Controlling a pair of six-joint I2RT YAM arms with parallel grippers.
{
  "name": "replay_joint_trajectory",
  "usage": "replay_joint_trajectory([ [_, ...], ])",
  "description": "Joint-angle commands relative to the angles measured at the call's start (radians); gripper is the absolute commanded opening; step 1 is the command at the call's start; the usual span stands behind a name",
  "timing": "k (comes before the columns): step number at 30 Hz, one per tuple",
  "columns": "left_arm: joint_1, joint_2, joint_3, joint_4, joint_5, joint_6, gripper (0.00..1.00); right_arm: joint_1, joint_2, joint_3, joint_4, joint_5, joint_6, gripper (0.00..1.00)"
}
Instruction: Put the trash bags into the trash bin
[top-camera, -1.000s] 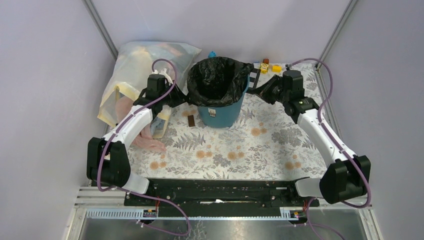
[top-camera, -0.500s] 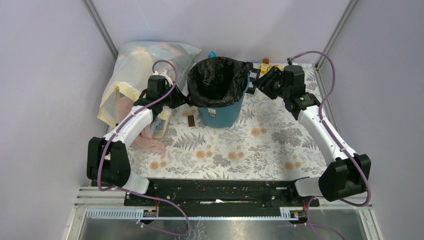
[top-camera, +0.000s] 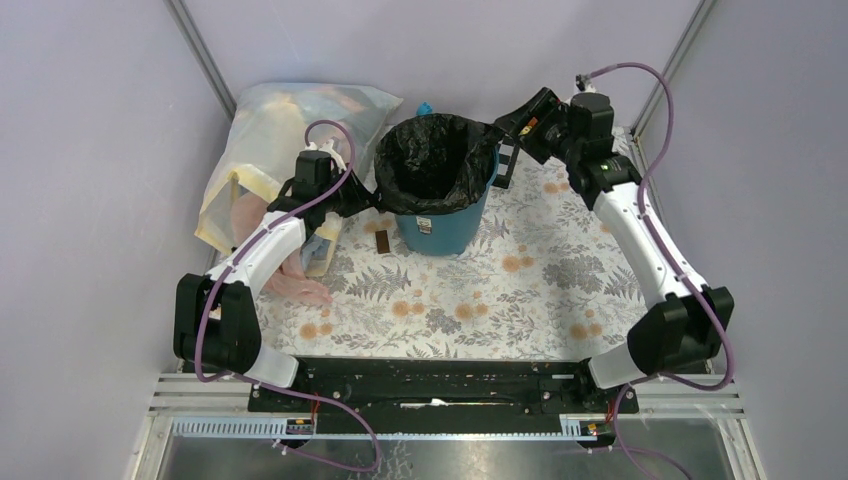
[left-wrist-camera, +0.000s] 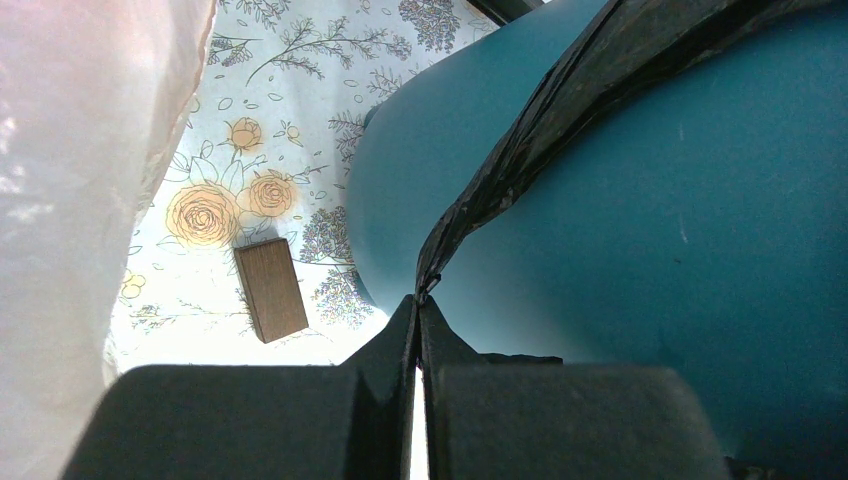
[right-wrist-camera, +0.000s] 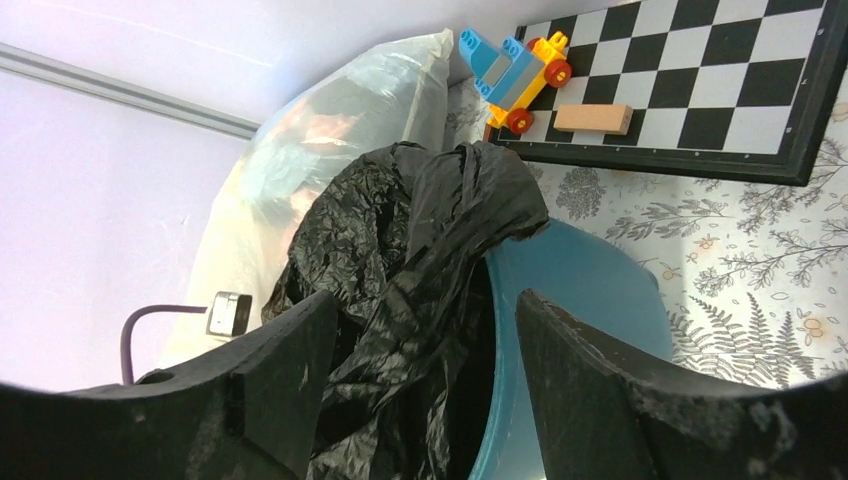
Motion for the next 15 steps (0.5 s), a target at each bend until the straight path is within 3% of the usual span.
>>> replay_joint_trajectory([
  [1,-0.003,0.000,0.032,0.028,0.005,0.019,0.00,0.000,0.070,0.060,0.023,-0.063,0.042,0.73],
  [5,-0.003,-0.004,0.029,0.027,0.004,0.021,0.00,0.000,0.112,0.068,0.046,-0.112,0.070,0.63],
  [8,-0.003,-0.007,0.027,0.025,-0.001,0.025,0.00,0.000,0.117,0.067,0.049,-0.136,0.063,0.44],
  [12,-0.003,-0.009,0.028,0.023,-0.002,0.025,0.00,-0.001,0.065,0.040,0.029,-0.078,0.032,0.08],
  [15,-0.003,-0.010,0.021,0.029,0.003,0.019,0.00,-0.001,0.025,0.027,-0.009,-0.020,-0.008,0.00],
])
